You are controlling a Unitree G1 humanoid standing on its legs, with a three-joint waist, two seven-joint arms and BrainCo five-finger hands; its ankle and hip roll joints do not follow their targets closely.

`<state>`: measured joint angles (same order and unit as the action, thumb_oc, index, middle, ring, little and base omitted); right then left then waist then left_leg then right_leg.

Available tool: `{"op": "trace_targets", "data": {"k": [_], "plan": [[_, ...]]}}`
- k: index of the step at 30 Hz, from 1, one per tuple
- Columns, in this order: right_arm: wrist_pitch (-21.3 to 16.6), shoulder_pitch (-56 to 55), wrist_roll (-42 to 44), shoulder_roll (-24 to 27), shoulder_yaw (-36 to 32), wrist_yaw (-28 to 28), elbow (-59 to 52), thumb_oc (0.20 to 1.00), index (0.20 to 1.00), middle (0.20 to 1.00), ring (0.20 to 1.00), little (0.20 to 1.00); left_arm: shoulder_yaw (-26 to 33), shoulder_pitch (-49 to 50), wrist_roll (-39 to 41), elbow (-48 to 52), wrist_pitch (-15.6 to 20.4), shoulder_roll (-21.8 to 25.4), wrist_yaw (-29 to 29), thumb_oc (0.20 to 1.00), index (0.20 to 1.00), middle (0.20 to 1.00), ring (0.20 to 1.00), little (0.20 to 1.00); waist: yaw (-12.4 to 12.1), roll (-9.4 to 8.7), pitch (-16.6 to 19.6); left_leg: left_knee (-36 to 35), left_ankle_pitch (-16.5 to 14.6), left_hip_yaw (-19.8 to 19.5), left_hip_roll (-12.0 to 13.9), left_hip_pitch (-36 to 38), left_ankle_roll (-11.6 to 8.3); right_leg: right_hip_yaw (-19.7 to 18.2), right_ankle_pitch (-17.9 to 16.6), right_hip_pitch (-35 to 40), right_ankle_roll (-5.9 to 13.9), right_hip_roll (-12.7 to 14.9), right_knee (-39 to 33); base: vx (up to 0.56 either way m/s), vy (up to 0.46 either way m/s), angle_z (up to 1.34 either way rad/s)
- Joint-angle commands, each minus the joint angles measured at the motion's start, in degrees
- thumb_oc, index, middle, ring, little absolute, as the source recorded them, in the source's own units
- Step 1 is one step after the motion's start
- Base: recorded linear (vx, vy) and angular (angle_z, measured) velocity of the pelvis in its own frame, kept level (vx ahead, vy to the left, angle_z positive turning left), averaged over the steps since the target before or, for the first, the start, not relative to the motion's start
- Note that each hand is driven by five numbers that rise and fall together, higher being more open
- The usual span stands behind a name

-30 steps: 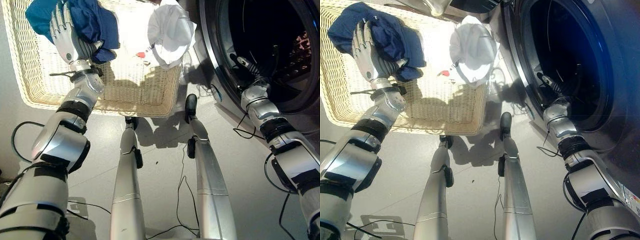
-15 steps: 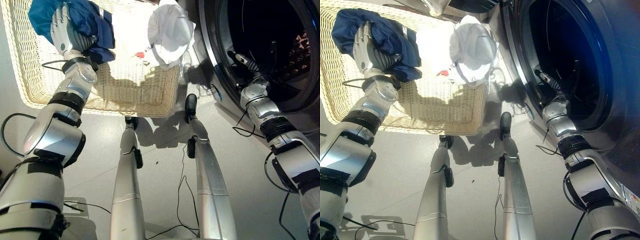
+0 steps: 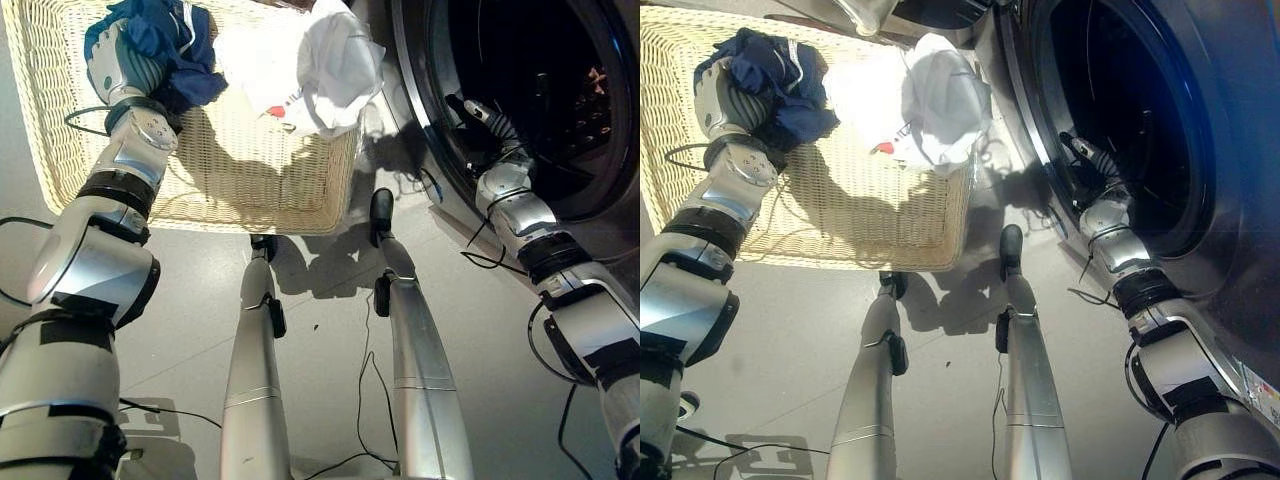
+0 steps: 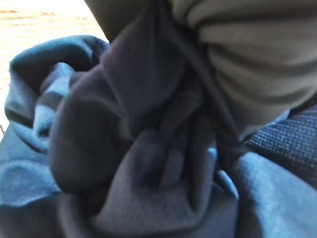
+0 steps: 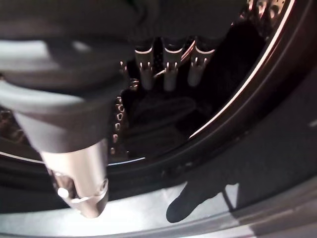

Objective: Put the clothes into the washing machine.

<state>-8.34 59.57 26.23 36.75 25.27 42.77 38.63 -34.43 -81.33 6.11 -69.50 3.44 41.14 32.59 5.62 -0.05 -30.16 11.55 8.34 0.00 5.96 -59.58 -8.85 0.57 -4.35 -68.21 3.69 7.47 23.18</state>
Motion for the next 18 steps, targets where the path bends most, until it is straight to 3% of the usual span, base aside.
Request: {"op": "trace_targets", "data": {"k": [1, 2, 3, 4, 5, 6, 7, 9, 11, 14, 18], "plan": [[-7.19, -2.08, 3.88, -1.26, -3.21, -3.47, -5.17, 1.000, 1.000, 1.000, 1.000, 1.000, 5.14, 5.03, 5.61, -0.60, 7.35, -2.05, 1.35, 0.200, 0.200, 0.200, 0.200, 0.200, 0.29, -1.33, 0.37, 2.10, -2.68, -0.62, -3.92, 0.04, 1.71, 3.11, -2.03, 3.98, 3.98, -4.40, -4.67, 0.00, 0.000, 0.00], [-8.09, -2.67, 5.23, -1.40, -3.69, -4.64, -6.06, 1.000, 1.000, 1.000, 1.000, 1.000, 6.03, 5.63, 7.27, 0.50, 9.57, -2.10, 1.73, 0.200, 0.200, 0.200, 0.200, 0.200, 0.25, -1.35, 0.37, 2.05, -2.70, -0.67, -3.93, 0.06, 1.70, 3.17, -2.01, 4.03, 3.96, -4.38, -4.73, 0.00, 0.000, 0.00], [-10.35, -5.82, 6.96, -2.64, -5.42, -7.13, -9.63, 1.000, 1.000, 1.000, 1.000, 1.000, 9.01, 8.55, 9.30, 5.30, 15.97, -2.60, 2.33, 0.200, 0.200, 0.200, 0.200, 0.200, 0.00, -1.40, 0.37, 1.77, -3.16, -0.70, -3.91, 0.51, 1.71, 3.37, -1.54, 4.48, 3.98, -4.38, -4.92, 0.00, 0.000, 0.00], [-11.56, -7.52, 8.69, -3.02, -6.35, -9.49, -11.12, 1.000, 1.000, 1.000, 1.000, 1.000, 10.40, 10.07, 11.64, 7.71, 19.33, -3.00, 1.40, 0.200, 0.200, 0.200, 0.200, 0.200, -0.16, -1.37, 0.37, 1.60, -3.15, -0.80, -3.99, 0.62, 1.75, 3.42, -1.47, 4.66, 3.95, -4.35, -5.03, 0.00, 0.000, 0.00], [-11.56, -7.26, 8.74, -2.93, -6.41, -9.55, -11.11, 1.000, 1.000, 1.000, 1.000, 1.000, 10.44, 9.81, 11.68, 7.71, 19.35, -2.90, 1.35, 0.200, 0.200, 0.200, 0.200, 0.200, -0.11, -1.35, 0.37, 1.53, -2.71, -0.81, -4.05, 0.12, 1.77, 3.42, -1.90, 4.21, 3.93, -4.30, -5.17, 0.00, 0.000, 0.00], [-12.12, -10.17, 8.82, -4.39, -8.23, -11.63, -14.71, 1.000, 1.000, 1.000, 1.000, 1.000, 12.81, 13.02, 13.45, 13.36, 24.03, -4.31, 0.51, 0.200, 0.200, 0.200, 0.200, 0.200, -0.43, -1.34, 0.37, 1.52, -3.25, -1.04, -4.21, 0.51, 1.89, 3.50, -1.35, 4.51, 3.91, -4.41, -4.89, 0.00, 0.000, 0.00], [-12.24, -12.09, 8.75, -5.24, -9.35, -12.88, -17.13, 1.000, 1.000, 1.000, 1.000, 1.000, 14.14, 15.30, 14.18, 17.32, 26.31, -5.34, -0.03, 0.200, 0.200, 0.200, 0.200, 0.200, -0.66, -1.26, 0.37, 1.50, -3.35, -1.24, -4.37, 0.50, 2.06, 3.57, -1.27, 4.49, 3.91, -4.40, -4.79, 0.00, 0.000, 0.00], [-12.51, -12.98, 9.17, -5.63, -9.83, -13.81, -18.12, 1.000, 1.000, 1.000, 1.000, 1.000, 14.73, 16.41, 14.49, 18.96, 27.94, -5.82, -0.72, 0.200, 0.200, 0.200, 0.200, 0.200, -0.78, -1.21, 0.37, 1.51, -3.41, -1.35, -4.44, 0.46, 2.17, 3.60, -1.23, 4.45, 3.90, -4.39, -4.72, 0.00, -0.026, 0.01], [-11.85, -18.32, 7.91, -9.05, -12.95, -18.24, -25.86, 1.000, 1.000, 1.000, 1.000, 1.000, 16.86, 23.71, 11.66, 30.97, 34.54, -9.72, -2.24, 0.200, 0.200, 0.200, 0.200, 0.200, -1.79, -0.91, 0.37, 1.43, -3.46, -1.93, -5.04, 0.40, 2.80, 4.31, -1.44, 4.49, 3.98, -3.99, -4.52, -0.01, -0.084, 0.02], [-10.66, -22.08, 5.45, -11.64, -14.38, -21.69, -32.81, 1.000, 1.000, 1.000, 1.000, 1.000, 19.31, 29.99, 7.07, 40.95, 39.54, -14.52, -6.15, 0.200, 0.200, 0.200, 0.200, 0.200, -2.63, -0.66, 0.37, 1.68, -3.65, -2.54, -5.60, 0.48, 3.60, 4.81, -1.53, 4.55, 4.10, -3.42, -3.95, 0.00, -0.066, 0.02], [-8.75, -24.26, 2.94, -12.90, -14.58, -24.01, -38.12, 1.000, 1.000, 1.000, 1.000, 1.000, 19.50, 33.86, 5.73, 50.44, 39.94, -16.23, -10.73, 0.200, 0.200, 0.200, 0.200, 0.200, -3.12, -0.47, 0.37, 1.92, -3.47, -2.85, -6.12, 0.47, 4.23, 5.27, -2.00, 4.49, 4.20, -2.98, -3.66, 0.01, -0.044, 0.03]]}}
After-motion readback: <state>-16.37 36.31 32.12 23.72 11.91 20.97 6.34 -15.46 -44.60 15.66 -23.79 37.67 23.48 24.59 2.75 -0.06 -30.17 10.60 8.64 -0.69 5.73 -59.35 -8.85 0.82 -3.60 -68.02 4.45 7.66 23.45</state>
